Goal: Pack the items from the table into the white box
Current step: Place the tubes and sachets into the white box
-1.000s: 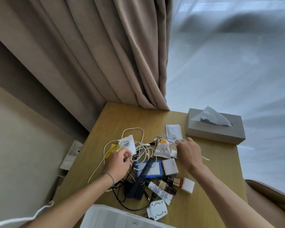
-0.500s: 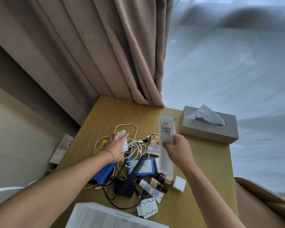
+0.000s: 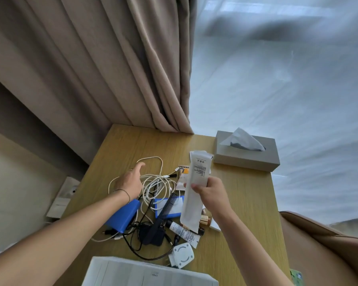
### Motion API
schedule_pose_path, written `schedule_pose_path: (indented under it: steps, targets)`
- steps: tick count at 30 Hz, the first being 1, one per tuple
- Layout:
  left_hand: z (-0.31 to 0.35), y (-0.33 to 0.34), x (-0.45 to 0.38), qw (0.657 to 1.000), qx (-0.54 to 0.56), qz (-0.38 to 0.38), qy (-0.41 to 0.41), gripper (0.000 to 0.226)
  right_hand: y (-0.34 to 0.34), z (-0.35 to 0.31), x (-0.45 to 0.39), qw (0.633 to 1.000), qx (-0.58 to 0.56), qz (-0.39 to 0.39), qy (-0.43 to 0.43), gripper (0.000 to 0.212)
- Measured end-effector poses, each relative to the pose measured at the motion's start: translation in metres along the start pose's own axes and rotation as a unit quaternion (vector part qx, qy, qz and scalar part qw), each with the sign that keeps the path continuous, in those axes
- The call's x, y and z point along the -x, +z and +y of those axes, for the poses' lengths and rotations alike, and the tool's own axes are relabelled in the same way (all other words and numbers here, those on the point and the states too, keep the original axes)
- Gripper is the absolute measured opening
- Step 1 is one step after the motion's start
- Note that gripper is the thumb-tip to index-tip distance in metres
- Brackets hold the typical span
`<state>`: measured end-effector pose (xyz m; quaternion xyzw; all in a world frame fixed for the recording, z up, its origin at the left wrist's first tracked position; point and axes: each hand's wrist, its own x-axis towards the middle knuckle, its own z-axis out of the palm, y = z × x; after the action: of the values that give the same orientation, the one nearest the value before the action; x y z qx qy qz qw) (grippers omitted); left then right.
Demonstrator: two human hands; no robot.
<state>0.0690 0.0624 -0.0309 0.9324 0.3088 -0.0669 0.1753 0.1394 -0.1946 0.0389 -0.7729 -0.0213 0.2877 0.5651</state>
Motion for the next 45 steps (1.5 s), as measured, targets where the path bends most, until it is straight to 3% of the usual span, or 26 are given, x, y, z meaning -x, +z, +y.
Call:
schedule_pose_path:
  steps: [4, 8, 16, 20, 27, 35, 45]
  targets:
    - [-0.002, -0.026, 0.018, 0.998, 0.044, 0.053, 0.010, 0.071, 0.003, -0.007, 0.022, 1.000, -0.016, 0.010, 0.007, 0.010]
    - [0.000, -0.052, 0.050, 0.988, 0.142, 0.058, 0.017, 0.050, 0.013, -0.018, 0.052, 0.999, -0.028, 0.018, -0.006, 0.020]
    - [0.009, -0.087, 0.145, 0.924, 0.376, 0.067, 0.035, 0.020, 0.029, -0.023, 0.123, 0.997, -0.053, 0.024, -0.055, 0.015]
    - [0.005, -0.089, 0.185, 0.897, 0.439, 0.052, 0.013, 0.014, 0.034, -0.008, 0.159, 0.996, -0.045, 0.023, -0.076, 0.012]
    - [-0.020, -0.076, 0.225, 0.882, 0.472, 0.006, -0.016, 0.008, 0.045, 0.044, 0.209, 0.996, 0.007, 0.055, -0.071, 0.012]
    - [-0.047, -0.061, 0.251, 0.866, 0.497, -0.052, 0.003, 0.029, 0.067, 0.100, 0.229, 0.997, 0.066, 0.028, 0.032, 0.015]
    - [-0.068, -0.042, 0.263, 0.868, 0.489, -0.086, -0.016, 0.035, 0.093, 0.140, 0.219, 0.975, 0.146, -0.018, 0.164, 0.021]
